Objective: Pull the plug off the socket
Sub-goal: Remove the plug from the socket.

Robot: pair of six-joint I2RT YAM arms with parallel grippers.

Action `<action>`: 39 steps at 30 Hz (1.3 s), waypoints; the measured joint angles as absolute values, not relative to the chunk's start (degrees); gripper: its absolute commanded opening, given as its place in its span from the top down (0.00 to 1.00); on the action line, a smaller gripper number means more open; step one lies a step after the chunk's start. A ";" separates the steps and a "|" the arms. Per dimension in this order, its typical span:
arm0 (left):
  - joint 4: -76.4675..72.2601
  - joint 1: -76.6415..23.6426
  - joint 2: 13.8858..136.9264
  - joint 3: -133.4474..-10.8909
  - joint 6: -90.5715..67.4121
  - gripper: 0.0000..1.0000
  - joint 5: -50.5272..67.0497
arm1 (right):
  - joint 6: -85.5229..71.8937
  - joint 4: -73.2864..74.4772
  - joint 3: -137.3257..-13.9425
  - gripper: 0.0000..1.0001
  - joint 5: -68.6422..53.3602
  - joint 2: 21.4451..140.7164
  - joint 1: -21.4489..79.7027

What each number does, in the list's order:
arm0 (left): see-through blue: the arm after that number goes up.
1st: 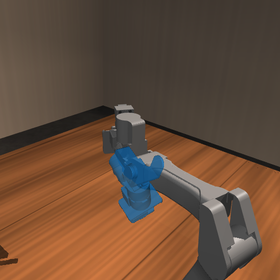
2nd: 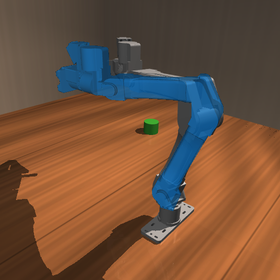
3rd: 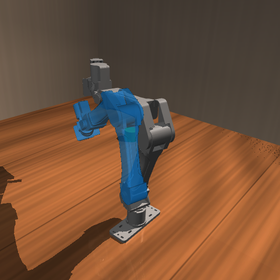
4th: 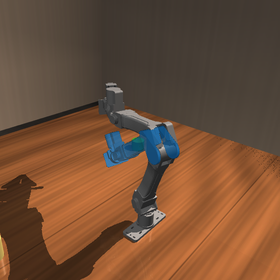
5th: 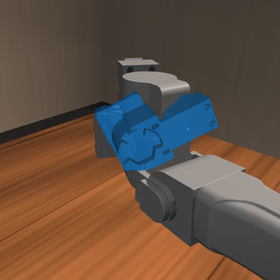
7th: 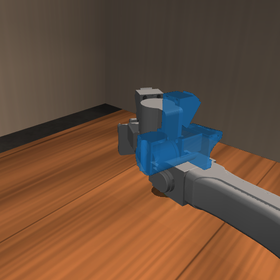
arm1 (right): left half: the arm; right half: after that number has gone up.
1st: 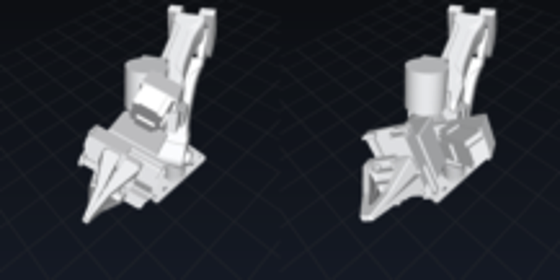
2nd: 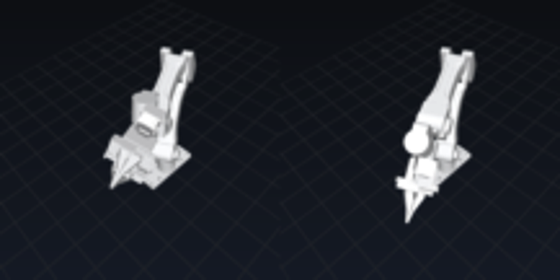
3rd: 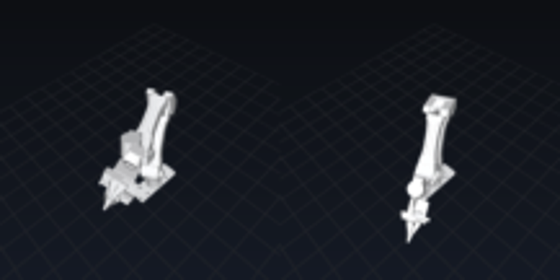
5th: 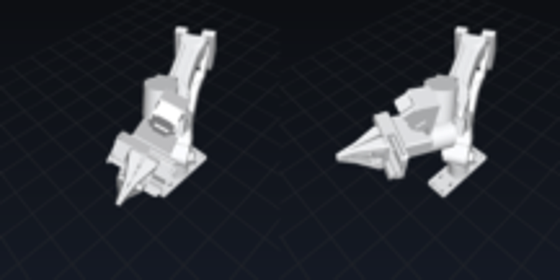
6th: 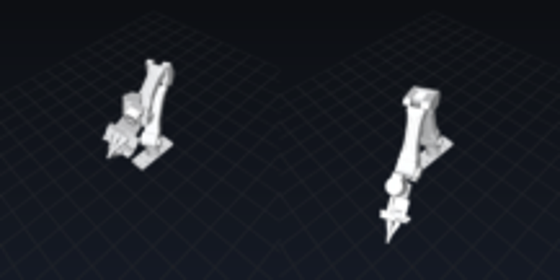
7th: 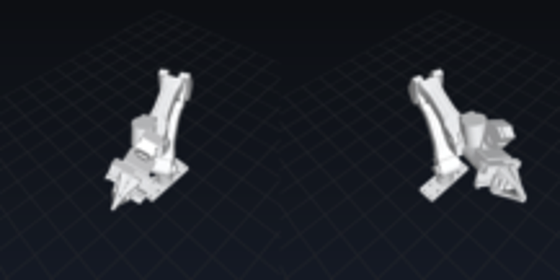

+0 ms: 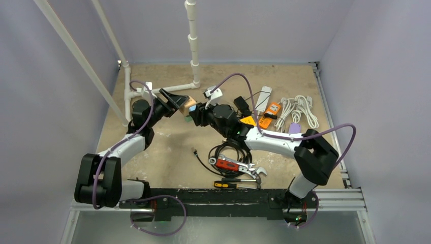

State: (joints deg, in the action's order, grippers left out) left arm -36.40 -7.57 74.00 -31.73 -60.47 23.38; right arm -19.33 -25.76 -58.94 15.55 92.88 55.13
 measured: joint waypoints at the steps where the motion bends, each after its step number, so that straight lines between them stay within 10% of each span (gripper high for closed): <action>1: -36.40 -7.66 74.37 -31.73 -60.45 0.22 23.68 | -19.51 -25.80 -58.98 1.00 15.59 93.21 55.13; 9: -35.70 -9.06 76.95 -33.63 -59.40 0.21 25.32 | -21.89 -25.21 -60.16 1.00 18.50 95.22 55.13; 20: -35.14 -9.45 77.73 -34.46 -58.89 0.56 25.30 | -22.96 -25.28 -60.23 1.00 20.08 95.22 55.13; 39: -33.69 -10.13 77.73 -34.89 -57.47 0.72 26.13 | -22.35 -30.70 -54.54 1.00 11.86 93.19 52.23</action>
